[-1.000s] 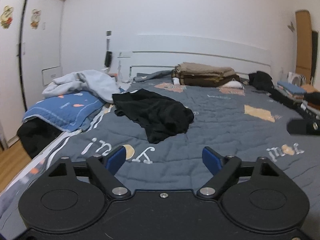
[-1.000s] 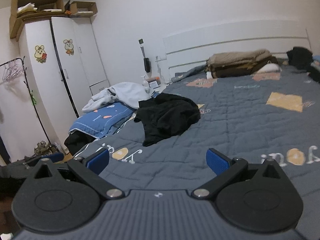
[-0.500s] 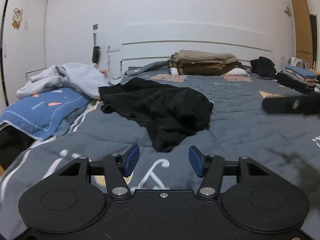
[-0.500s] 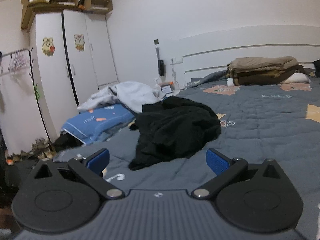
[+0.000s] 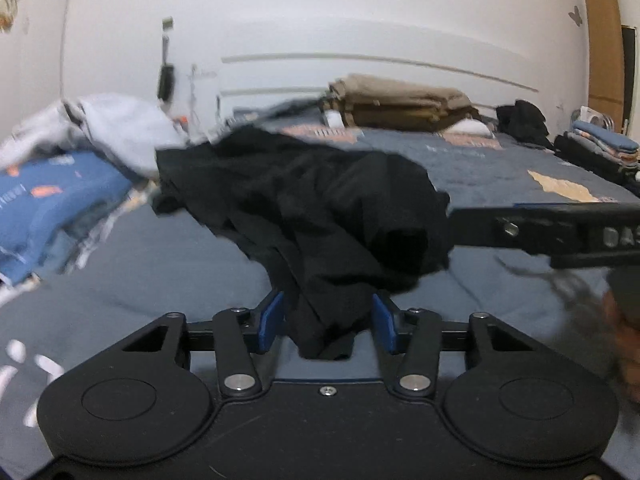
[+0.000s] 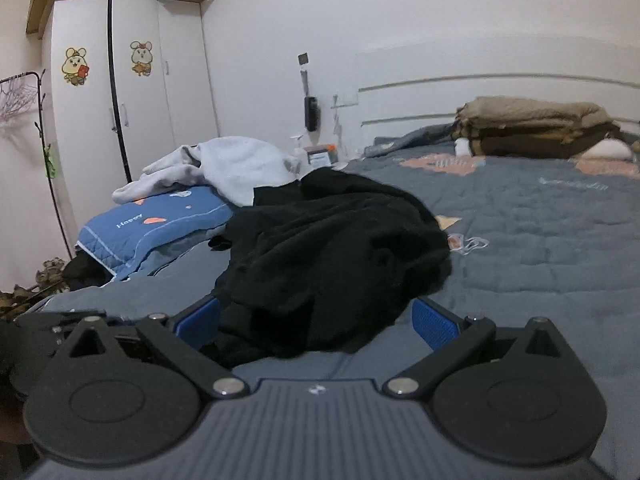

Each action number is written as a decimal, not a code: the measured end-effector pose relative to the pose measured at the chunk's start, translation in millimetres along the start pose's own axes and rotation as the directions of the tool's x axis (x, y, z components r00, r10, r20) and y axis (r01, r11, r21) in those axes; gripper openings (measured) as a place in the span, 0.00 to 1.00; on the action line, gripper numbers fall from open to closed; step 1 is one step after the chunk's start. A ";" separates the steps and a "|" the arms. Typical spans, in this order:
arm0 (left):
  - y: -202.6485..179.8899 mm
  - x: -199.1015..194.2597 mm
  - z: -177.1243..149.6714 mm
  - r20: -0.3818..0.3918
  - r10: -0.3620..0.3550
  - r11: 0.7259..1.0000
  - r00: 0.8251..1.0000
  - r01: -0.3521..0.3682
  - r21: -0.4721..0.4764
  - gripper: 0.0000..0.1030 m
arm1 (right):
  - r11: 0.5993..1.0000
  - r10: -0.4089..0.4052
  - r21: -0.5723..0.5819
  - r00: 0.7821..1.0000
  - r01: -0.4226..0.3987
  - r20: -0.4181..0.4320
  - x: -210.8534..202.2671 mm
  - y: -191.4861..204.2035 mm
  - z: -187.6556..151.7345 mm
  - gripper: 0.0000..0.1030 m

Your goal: Fold clothes

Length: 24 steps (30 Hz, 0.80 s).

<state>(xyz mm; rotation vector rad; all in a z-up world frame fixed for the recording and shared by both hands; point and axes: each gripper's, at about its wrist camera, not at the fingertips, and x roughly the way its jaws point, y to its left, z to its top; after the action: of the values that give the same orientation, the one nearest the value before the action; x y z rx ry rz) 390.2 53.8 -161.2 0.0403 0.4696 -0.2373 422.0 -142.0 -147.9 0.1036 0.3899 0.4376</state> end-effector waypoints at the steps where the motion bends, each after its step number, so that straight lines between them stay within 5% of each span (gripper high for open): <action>1: 2.2 3.9 -1.3 -0.015 -0.011 1.000 1.000 0.011 -0.010 0.45 | 1.000 -0.004 0.004 1.000 0.004 -0.007 6.0 -2.1 -0.7 1.00; 8: 5.3 14.8 -1.5 -0.043 -0.033 0.999 0.999 0.032 -0.021 0.40 | 1.000 0.024 0.015 0.999 -0.024 -0.046 33.2 -4.1 0.0 0.99; 11: 6.4 17.4 -0.7 -0.044 -0.046 0.999 0.998 0.045 -0.026 0.30 | 0.999 0.044 0.006 0.997 -0.044 -0.063 39.4 -1.8 1.0 0.94; 13: 10.7 17.0 -1.8 -0.033 -0.066 0.997 0.997 0.065 -0.049 0.22 | 0.999 0.053 0.006 0.995 -0.053 -0.080 43.3 -0.6 0.2 0.70; 15: 15.3 17.0 -2.1 -0.023 -0.079 0.994 0.997 0.077 -0.074 0.15 | 0.999 0.041 0.013 0.995 -0.041 -0.089 45.2 -0.5 -1.5 0.30; 17: 14.4 14.1 -1.7 -0.007 -0.074 0.994 0.997 0.073 -0.078 0.13 | 0.999 0.017 0.030 0.997 -0.015 -0.077 43.8 -2.4 -2.2 0.16; 24: 5.4 -14.2 -2.6 0.029 -0.050 0.996 0.998 0.052 -0.079 0.12 | 0.996 0.033 0.084 0.999 -0.032 -0.016 11.0 -3.3 -0.1 0.07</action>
<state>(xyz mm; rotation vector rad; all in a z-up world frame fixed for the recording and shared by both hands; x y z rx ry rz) 378.0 62.4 -157.2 -0.0523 0.4534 -0.2685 432.4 -140.2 -152.4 0.1877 0.4242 0.4548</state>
